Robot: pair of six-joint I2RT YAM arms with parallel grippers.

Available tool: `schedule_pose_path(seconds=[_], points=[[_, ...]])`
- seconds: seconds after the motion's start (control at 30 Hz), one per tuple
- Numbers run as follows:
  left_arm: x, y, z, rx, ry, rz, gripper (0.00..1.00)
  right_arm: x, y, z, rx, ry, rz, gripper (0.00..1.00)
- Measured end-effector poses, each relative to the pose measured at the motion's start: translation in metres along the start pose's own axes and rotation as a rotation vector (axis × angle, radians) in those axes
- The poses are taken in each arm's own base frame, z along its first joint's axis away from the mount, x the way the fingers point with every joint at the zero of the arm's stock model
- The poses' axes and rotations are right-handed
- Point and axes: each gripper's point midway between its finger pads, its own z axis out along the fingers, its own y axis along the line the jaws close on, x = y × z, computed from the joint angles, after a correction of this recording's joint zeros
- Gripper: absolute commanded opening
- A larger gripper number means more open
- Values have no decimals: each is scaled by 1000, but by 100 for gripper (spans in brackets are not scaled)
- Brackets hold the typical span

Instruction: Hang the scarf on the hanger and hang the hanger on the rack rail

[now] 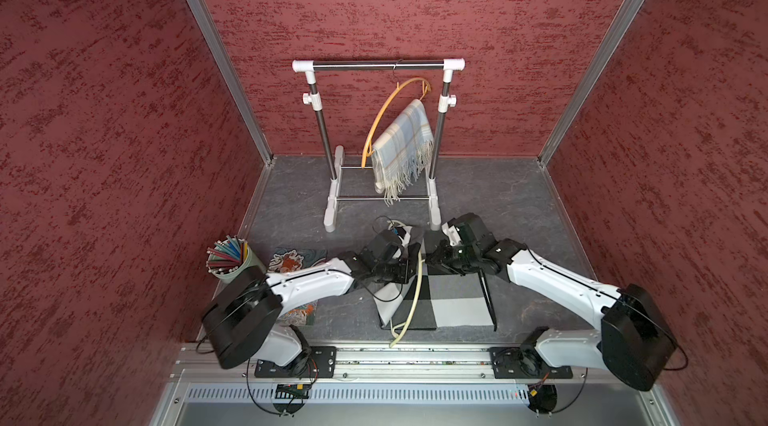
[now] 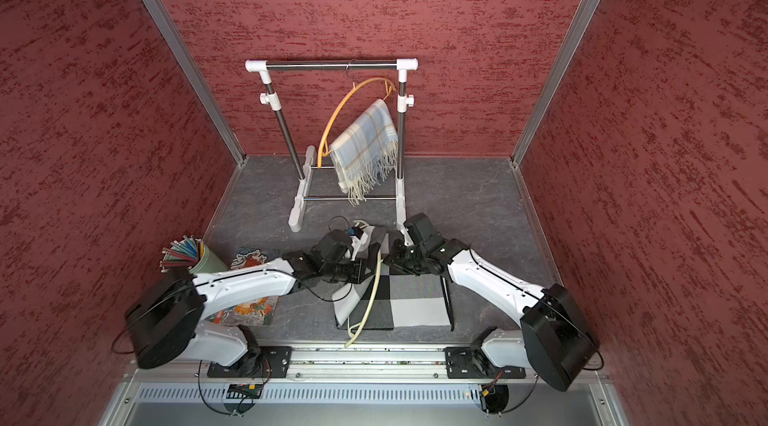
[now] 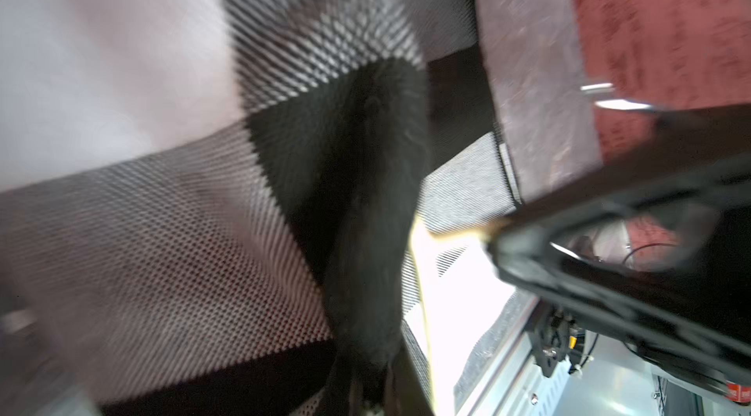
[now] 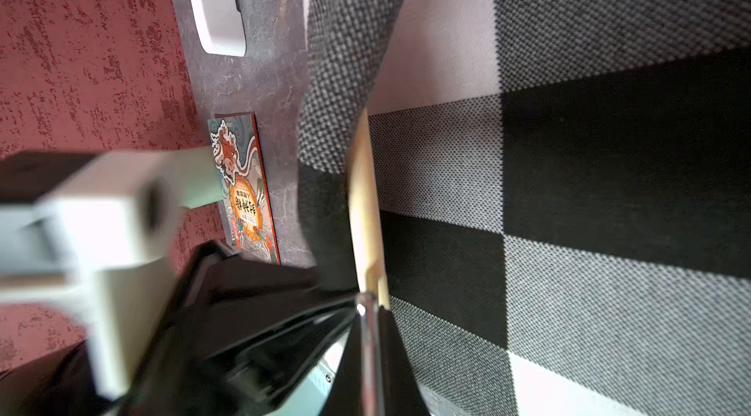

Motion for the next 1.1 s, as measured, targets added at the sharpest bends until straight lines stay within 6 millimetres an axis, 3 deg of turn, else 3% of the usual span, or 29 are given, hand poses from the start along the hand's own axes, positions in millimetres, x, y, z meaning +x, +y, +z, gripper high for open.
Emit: schedule_pose_path(seconds=[0.13,0.33,0.43,0.6,0.7,0.83,0.93,1.0,1.1], points=[[9,22,33,-16,60,-96,0,1,2,-3,-8,-2,-3,0],[-1,20,37,50,49,-183,2,7,1,-10,-23,0,16,0],[-1,15,39,117,65,-206,40,9,0,-11,-26,6,29,0],[-13,1,13,235,60,-214,69,10,-3,-11,-16,10,34,0],[-27,2,-21,249,21,-229,76,8,-2,-13,-18,3,32,0],[-47,-5,-69,284,-52,-202,73,9,-7,-12,6,6,40,0],[-44,-6,-92,252,-78,-183,55,8,-6,-13,7,5,39,0],[-36,-1,-96,215,-73,-187,46,8,-6,-12,9,7,39,0],[-9,15,-79,141,-4,-207,38,7,-5,-12,10,8,39,0]])
